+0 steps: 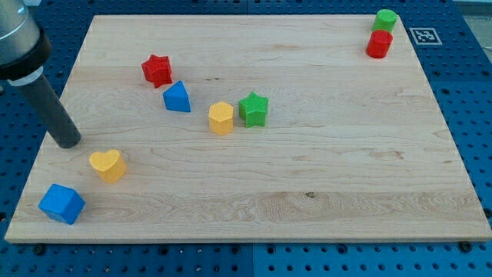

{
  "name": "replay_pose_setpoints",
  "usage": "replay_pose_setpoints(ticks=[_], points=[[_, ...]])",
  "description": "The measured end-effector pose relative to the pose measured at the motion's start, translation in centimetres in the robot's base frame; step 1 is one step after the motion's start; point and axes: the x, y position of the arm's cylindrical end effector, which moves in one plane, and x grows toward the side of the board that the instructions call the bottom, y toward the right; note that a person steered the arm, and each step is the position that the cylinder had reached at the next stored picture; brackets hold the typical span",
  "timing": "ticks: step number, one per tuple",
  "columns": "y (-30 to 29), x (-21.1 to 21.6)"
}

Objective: Slightly move the yellow heart on top right to cube

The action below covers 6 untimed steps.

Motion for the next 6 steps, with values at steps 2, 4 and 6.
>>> replay_pose_setpoints(ticks=[2, 4, 6], points=[[3.7, 1.4], [6.5, 1.6], [7.0, 1.6]])
